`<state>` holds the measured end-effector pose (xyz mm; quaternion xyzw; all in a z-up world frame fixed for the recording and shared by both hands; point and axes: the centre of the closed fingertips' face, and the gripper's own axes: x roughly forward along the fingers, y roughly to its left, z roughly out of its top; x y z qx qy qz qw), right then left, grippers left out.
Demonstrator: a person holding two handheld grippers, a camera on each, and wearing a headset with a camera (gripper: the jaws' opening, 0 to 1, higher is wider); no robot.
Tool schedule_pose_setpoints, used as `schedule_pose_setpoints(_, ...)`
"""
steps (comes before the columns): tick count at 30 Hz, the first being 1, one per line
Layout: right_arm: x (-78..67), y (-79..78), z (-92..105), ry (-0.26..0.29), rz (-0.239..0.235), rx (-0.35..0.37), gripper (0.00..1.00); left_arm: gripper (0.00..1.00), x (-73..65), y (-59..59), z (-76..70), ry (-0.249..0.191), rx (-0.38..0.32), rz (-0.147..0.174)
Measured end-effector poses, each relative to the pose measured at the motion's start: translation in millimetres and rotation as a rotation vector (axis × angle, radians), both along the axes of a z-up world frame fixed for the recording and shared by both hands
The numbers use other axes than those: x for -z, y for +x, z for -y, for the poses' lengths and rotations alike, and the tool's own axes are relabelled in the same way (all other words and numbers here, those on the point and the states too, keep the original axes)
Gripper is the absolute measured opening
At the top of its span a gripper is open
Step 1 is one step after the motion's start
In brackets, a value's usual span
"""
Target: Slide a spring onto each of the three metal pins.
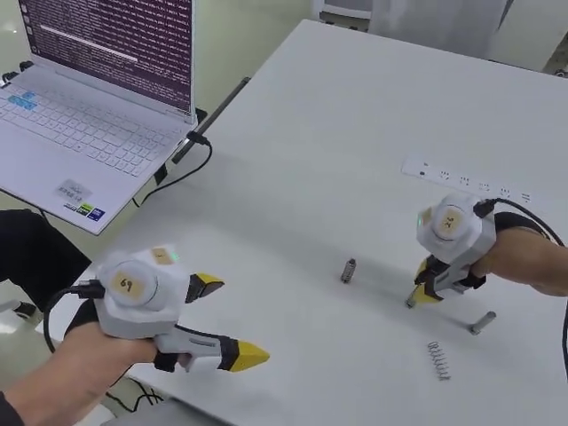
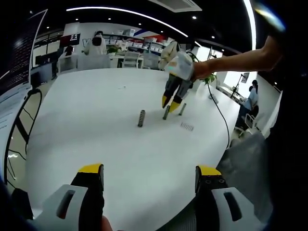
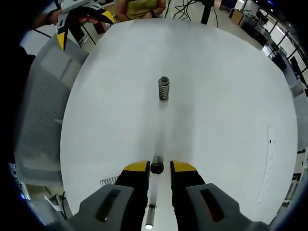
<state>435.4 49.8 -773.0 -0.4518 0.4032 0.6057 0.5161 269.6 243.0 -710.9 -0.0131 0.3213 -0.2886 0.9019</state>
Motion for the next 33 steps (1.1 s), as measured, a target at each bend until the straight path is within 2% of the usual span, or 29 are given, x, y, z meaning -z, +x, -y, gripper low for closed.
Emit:
schedule_pose_setpoints(7,-11.5,-2.4,0.7,0.038,-0.014,0.049,0.21,0.74,-2.5,0.0,1.5,0.000,0.009,0.008)
schedule_pose_setpoints(19,-36.7,0.4,1.8,0.091,0.017,0.088,0.25,0.74,-8.4,-0.6,4.1,0.008,0.024,0.019)
schedule_pose_setpoints(25,-48.0,1.5,4.5,0.133,0.021,0.134,0.27,0.74,-12.0,0.7,6.2,0.010,0.033,0.029)
schedule_pose_setpoints(33,-55.2,1.1,10.2,0.185,0.013,0.215,0.29,0.74,-14.2,0.2,8.4,0.010,0.039,0.034)
